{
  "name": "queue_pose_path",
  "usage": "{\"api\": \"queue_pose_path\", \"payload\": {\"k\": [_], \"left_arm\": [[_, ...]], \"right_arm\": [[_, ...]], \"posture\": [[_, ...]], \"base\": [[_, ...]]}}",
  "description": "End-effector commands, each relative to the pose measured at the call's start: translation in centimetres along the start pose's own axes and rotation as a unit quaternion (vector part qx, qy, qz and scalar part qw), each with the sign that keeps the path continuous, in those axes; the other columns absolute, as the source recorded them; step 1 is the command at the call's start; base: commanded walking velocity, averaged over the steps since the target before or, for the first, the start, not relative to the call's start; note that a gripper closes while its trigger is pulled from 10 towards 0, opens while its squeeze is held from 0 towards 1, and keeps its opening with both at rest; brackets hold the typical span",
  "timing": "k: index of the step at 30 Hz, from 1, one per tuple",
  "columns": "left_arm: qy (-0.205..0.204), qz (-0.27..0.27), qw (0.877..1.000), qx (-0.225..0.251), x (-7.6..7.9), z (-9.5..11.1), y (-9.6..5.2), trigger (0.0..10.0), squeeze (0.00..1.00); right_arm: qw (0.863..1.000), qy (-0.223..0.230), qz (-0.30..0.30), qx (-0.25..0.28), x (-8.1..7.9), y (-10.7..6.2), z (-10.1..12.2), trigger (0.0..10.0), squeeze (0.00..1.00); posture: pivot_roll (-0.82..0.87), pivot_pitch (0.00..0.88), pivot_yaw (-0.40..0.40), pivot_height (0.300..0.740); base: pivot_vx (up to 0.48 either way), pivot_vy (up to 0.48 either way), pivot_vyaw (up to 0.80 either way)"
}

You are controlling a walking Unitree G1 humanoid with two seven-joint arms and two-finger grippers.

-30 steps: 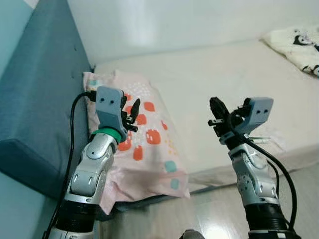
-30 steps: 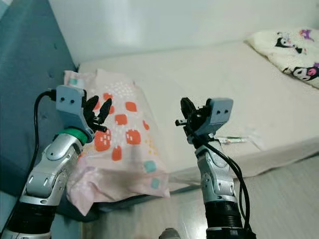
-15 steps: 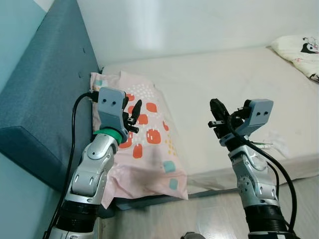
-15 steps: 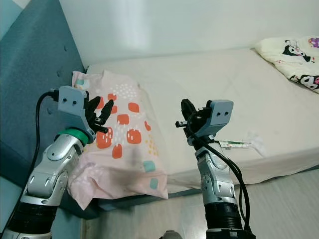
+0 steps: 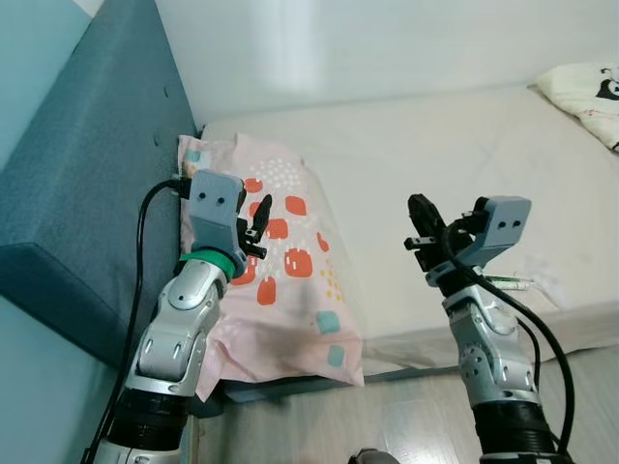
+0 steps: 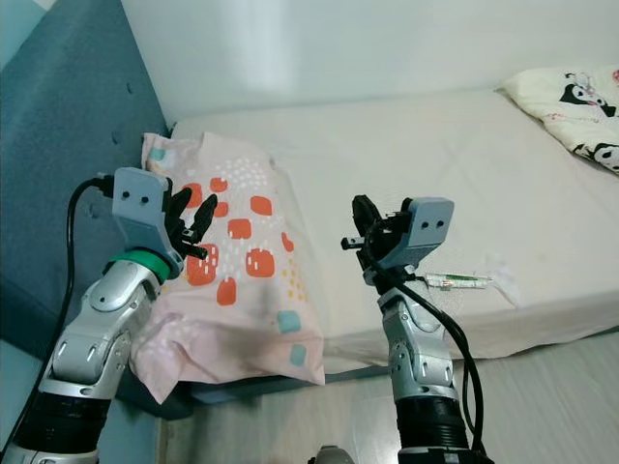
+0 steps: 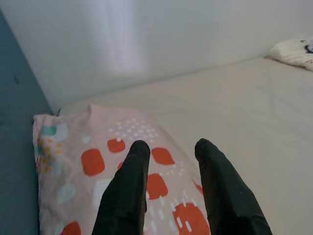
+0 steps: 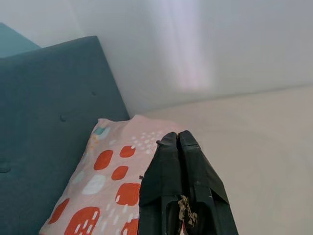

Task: Clean up the room

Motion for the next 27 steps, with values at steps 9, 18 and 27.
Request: {"api": "queue_pose_path", "payload": {"k": [9,18,27], "left_arm": [[0.004,0.009,1.0,-0.015,-0.21,-0.77,-0.02,10.0,0.0],[0.005,0.01,1.0,-0.017,-0.24,-0.79,0.04,10.0,0.0],[0.005,0.011,1.0,-0.016,-0.3,-0.82,0.11,10.0,0.0]], "right_arm": [[1.0,-0.002,0.0,-0.005,0.07,-0.24,-0.21,10.0,0.0],[1.0,-0.002,0.0,-0.005,0.06,-0.22,-0.18,10.0,0.0],[1.0,-0.002,0.0,-0.004,0.04,-0.18,-0.2,10.0,0.0]], "posture": [[-0.11,0.032,0.081,0.717],[-0.11,0.031,0.082,0.717],[-0.11,0.03,0.082,0.717]], "base": [[0.0,-0.48,0.0],[0.0,-0.48,0.0],[0.0,-0.48,0.0]]}}
Point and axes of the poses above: a point about 5 cm out from each wrist's last joint towards the gripper, its own y axis pointing out of the wrist towards the gripper, its own z axis along the axis of the wrist's last joint, x = y × z, the point moved 1 cm from there along y, pointing out of the wrist towards the gripper, and after that the axes turned 6 degrees about -y, right-handed, at the moved point
